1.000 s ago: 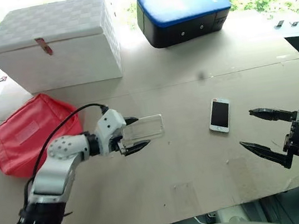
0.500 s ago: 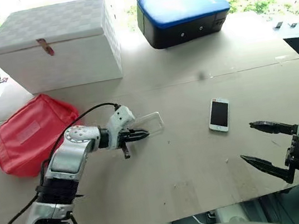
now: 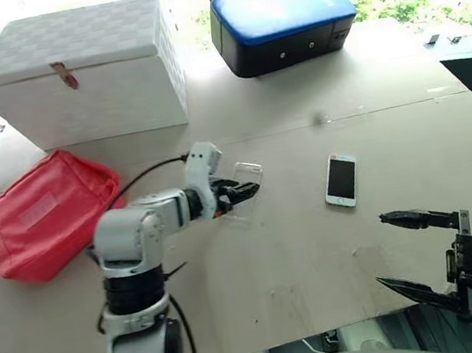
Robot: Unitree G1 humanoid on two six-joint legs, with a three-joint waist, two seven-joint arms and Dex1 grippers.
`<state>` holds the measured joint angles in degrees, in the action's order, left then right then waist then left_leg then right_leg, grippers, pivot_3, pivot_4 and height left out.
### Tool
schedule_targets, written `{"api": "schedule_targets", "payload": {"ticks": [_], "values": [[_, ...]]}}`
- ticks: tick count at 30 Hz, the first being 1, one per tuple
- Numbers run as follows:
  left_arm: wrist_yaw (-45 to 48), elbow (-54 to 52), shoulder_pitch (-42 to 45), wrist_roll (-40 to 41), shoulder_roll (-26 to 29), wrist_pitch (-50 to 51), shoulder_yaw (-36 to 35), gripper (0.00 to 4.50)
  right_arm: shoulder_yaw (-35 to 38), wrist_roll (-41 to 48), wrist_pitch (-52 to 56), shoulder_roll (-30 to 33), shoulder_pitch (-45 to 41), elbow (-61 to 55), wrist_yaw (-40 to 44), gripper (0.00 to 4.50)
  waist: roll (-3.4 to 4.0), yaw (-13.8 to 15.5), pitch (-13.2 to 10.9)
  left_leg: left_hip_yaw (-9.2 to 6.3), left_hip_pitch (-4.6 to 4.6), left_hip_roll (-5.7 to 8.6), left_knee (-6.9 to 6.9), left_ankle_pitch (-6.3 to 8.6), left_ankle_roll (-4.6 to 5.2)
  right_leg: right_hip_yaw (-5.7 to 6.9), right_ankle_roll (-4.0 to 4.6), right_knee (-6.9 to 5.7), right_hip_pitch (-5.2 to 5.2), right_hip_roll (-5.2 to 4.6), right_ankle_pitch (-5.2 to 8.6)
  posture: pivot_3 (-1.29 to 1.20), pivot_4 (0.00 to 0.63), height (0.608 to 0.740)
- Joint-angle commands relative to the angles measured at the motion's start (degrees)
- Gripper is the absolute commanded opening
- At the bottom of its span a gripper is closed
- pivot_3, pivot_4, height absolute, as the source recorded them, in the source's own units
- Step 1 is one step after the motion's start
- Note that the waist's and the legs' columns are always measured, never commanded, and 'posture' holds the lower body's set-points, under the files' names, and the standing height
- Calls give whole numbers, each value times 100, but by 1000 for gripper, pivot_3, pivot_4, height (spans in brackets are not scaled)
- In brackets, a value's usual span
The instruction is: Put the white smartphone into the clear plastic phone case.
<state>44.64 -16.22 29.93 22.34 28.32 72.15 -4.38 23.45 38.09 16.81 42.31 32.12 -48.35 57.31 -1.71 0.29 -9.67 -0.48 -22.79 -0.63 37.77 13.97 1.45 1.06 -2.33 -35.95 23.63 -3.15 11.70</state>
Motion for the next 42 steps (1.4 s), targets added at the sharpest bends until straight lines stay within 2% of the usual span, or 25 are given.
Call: {"api": "schedule_targets", "payload": {"ticks": [1,4,12,15,17,20,21,24,26,28,31,33,34,35,36,38,40,42], "values": [[2588,755,143,-355,1403,-2932,976,3504,-29,-19,-118,-10,-60,-35,-13,4500,14,43,7,4,3,0,-5,0,-1,-3,21,3,0,-1,-7,0,150,740],[3745,1833,417,-782,1759,-4725,1633,3504,-175,-89,-131,-65,-130,-25,-96,4500,27,94,15,27,6,5,-10,0,0,-16,22,10,0,-29,-6,0,150,740],[4361,4039,1091,-1563,1126,-6831,2360,3504,-256,-173,37,-129,-8,-410,-515,4500,19,190,11,30,-40,17,50,24,43,-13,-3,13,3,-48,1,0,150,740],[4336,4304,999,-1970,1135,-7136,2618,2736,-311,-193,81,-124,0,-495,-654,4500,15,158,13,37,-36,16,51,26,46,-21,-5,12,3,-45,0,0,150,740],[4065,4130,824,-2061,1104,-6975,2598,1874,-353,-184,132,-117,-43,-553,-769,4500,20,128,16,38,-29,13,50,27,46,-22,-5,10,1,-42,1,0,150,740],[3687,3390,548,-1707,1031,-5679,2309,387,-402,-171,189,-105,-92,-605,-885,4500,30,65,24,41,-16,8,46,27,47,-26,-13,5,-6,-41,6,0,150,740],[3460,2958,444,-1439,979,-4890,2111,106,-416,-176,197,-102,-94,-614,-904,4500,31,57,24,40,-13,6,46,27,47,-25,-14,3,-8,-41,6,0,150,740],[2387,1431,284,-526,679,-1716,1190,106,-441,-227,182,-58,-100,-599,-898,4500,28,63,21,35,-15,4,49,27,47,-23,-26,1,-9,-41,1,0,150,740],[1551,650,275,-444,359,-178,600,106,-418,-145,231,-2,-205,-568,-906,4500,16,66,15,26,-20,4,56,27,47,-19,-30,0,-10,-40,-1,0,150,740],[856,240,317,-540,7,690,268,106,-407,-65,278,39,-300,-538,-904,4500,12,54,14,21,-19,6,58,27,47,-17,-35,1,-14,-39,-3,0,150,740],[-8,-190,308,-608,-735,1075,344,106,-461,28,332,152,-461,-400,-759,4500,12,57,14,21,-11,9,53,27,46,-21,-37,2,-19,-35,-3,0,150,740],[-209,-200,280,-551,-879,968,589,1040,-509,13,339,200,-544,-332,-724,4500,6,65,11,19,-10,15,54,26,46,-22,-45,4,-24,-35,-7,0,150,740],[-208,-167,283,-484,-865,919,649,1290,-524,18,357,213,-587,-316,-736,4500,4,57,9,19,-11,16,54,26,46,-23,-45,4,-23,-35,-7,0,150,740],[-121,-120,325,-389,-786,723,644,1900,-519,38,382,225,-618,-321,-757,4500,4,52,9,20,-11,17,53,27,46,-25,-42,4,-23,-34,-6,0,150,740],[342,34,444,-185,-435,422,635,2281,-468,117,421,216,-629,-362,-803,4500,5,42,8,20,-11,16,52,27,46,-25,-40,4,-21,-33,-5,0,150,740],[1571,566,650,-199,478,-1024,888,3160,-428,191,473,182,-623,-437,-878,4500,3,22,4,23,-10,12,47,27,46,-32,-33,3,-12,-17,-2,0,150,740],[2761,1259,853,-197,1157,-2164,1168,3160,-516,86,456,148,-566,-475,-920,4500,7,27,4,25,-9,2,43,27,45,-36,-21,2,-2,7,-5,0,150,740],[3587,2040,1059,-380,1489,-3363,1414,3160,-603,-12,435,108,-505,-511,-981,4500,20,60,11,24,-4,2,38,27,45,-33,-12,0,-1,7,-2,0,150,740]]}}
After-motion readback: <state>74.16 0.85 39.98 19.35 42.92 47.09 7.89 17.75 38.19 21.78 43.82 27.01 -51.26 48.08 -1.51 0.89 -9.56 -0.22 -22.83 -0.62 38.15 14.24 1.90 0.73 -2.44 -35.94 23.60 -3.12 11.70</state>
